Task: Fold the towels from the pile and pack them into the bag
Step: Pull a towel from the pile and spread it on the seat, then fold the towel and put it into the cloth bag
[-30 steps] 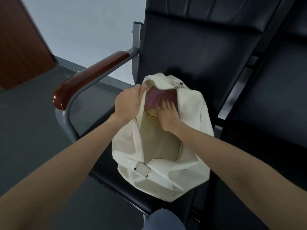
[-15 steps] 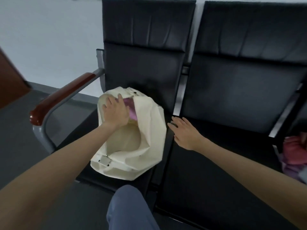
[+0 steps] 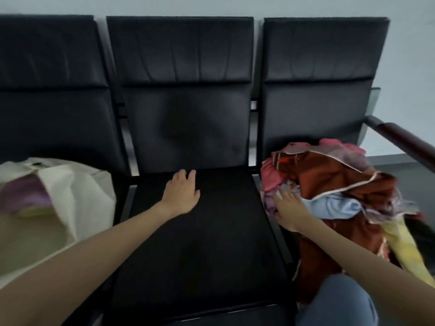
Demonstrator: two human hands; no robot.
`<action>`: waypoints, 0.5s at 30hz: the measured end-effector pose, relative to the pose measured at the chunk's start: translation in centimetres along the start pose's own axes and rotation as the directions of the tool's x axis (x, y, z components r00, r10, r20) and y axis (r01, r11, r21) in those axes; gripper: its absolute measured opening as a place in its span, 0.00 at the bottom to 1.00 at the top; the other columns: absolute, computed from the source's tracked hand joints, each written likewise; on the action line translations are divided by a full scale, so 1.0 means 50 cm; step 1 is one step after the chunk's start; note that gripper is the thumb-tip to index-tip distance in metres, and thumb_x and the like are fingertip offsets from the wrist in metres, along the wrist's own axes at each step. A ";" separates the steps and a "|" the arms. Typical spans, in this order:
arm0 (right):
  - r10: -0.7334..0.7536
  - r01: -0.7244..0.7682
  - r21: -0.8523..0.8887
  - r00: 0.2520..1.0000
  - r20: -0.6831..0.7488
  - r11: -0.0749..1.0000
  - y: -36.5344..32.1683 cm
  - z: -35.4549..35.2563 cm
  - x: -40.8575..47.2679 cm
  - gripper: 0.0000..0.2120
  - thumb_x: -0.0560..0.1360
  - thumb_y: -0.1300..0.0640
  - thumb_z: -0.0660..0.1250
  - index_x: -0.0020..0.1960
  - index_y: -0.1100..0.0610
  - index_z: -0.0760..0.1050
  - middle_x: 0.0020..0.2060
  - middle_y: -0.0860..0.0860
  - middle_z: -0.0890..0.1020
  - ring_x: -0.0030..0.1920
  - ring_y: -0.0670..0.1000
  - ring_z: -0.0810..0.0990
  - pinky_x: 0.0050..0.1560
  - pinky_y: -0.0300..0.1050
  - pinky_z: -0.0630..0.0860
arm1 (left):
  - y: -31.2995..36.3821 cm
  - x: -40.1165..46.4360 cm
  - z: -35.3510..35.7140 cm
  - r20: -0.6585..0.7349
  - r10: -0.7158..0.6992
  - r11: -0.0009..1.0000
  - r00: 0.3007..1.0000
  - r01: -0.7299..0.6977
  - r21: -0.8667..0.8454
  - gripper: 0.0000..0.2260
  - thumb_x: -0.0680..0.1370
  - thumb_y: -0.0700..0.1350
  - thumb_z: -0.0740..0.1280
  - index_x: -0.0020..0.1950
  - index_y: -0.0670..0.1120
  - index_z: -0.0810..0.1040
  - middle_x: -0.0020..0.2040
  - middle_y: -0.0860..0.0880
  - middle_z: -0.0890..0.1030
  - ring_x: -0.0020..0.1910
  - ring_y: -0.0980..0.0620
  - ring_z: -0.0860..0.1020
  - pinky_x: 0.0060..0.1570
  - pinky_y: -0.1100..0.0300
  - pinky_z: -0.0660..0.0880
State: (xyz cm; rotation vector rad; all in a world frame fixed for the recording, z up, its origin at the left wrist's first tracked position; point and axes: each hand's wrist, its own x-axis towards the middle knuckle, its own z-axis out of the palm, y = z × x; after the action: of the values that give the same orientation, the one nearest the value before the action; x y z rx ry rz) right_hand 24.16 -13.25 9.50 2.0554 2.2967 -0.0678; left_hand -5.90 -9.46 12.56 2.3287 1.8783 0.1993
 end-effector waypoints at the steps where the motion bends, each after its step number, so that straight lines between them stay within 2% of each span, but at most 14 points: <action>1: 0.068 -0.068 0.017 0.998 -0.008 0.998 0.047 0.010 -0.007 0.28 0.66 0.57 0.68 0.63 0.69 0.73 0.63 0.71 0.71 0.62 0.70 0.73 0.62 0.62 0.70 | 0.043 0.017 0.014 0.019 0.043 0.999 0.999 -0.043 -0.020 0.28 0.80 0.50 0.62 0.76 0.44 0.57 0.70 0.40 0.65 0.67 0.43 0.67 0.64 0.49 0.71; 3: 0.191 -0.187 0.074 0.980 -0.057 0.980 0.132 0.022 -0.013 0.32 0.58 0.64 0.77 0.60 0.69 0.74 0.60 0.72 0.73 0.58 0.70 0.76 0.56 0.61 0.74 | 0.125 0.051 0.039 0.052 0.126 0.991 0.991 -0.123 -0.053 0.28 0.80 0.50 0.63 0.77 0.44 0.57 0.71 0.42 0.65 0.68 0.44 0.67 0.64 0.49 0.70; 4: 0.236 -0.221 0.131 0.966 -0.110 0.966 0.168 0.023 -0.014 0.31 0.56 0.67 0.77 0.59 0.69 0.74 0.59 0.72 0.74 0.56 0.71 0.76 0.55 0.62 0.76 | 0.164 0.068 0.050 0.057 0.171 0.984 0.984 -0.168 -0.065 0.28 0.80 0.49 0.63 0.77 0.45 0.57 0.71 0.42 0.65 0.68 0.44 0.67 0.64 0.49 0.70; 6: 0.345 -0.297 0.239 0.919 -0.192 0.924 0.229 0.013 -0.011 0.29 0.61 0.69 0.73 0.62 0.70 0.72 0.62 0.73 0.70 0.61 0.72 0.73 0.59 0.64 0.73 | 0.239 0.103 0.070 0.054 0.269 0.961 0.962 -0.264 -0.083 0.27 0.80 0.49 0.63 0.76 0.45 0.59 0.70 0.43 0.66 0.67 0.44 0.68 0.63 0.49 0.71; 9: 0.488 -0.402 0.309 0.822 -0.292 0.862 0.306 0.002 -0.003 0.31 0.68 0.67 0.67 0.70 0.66 0.65 0.71 0.69 0.61 0.72 0.69 0.59 0.70 0.63 0.60 | 0.345 0.152 0.094 0.052 0.406 0.909 0.912 -0.398 -0.123 0.24 0.79 0.48 0.64 0.73 0.47 0.63 0.67 0.45 0.68 0.64 0.44 0.70 0.59 0.48 0.72; 12: 0.589 -0.505 0.311 0.744 -0.315 0.805 0.367 -0.001 0.002 0.34 0.71 0.66 0.61 0.76 0.57 0.57 0.77 0.60 0.51 0.76 0.64 0.46 0.74 0.60 0.44 | 0.445 0.194 0.126 0.042 0.503 0.859 0.863 -0.495 -0.129 0.24 0.78 0.48 0.66 0.72 0.46 0.65 0.66 0.45 0.70 0.63 0.45 0.70 0.57 0.49 0.72; 15: 0.661 -0.539 0.394 0.681 -0.315 0.744 0.419 0.002 0.005 0.35 0.72 0.63 0.59 0.77 0.54 0.53 0.77 0.58 0.49 0.76 0.64 0.44 0.74 0.61 0.42 | 0.531 0.228 0.170 0.065 0.549 0.835 0.833 -0.546 -0.069 0.27 0.77 0.52 0.67 0.73 0.46 0.65 0.64 0.44 0.70 0.61 0.43 0.71 0.56 0.50 0.71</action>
State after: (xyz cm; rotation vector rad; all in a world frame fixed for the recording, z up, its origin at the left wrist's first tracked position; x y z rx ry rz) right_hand 44.94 -10.68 9.52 3.1662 1.6884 0.1381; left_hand 23.60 -4.13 9.49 2.7334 1.1036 0.1982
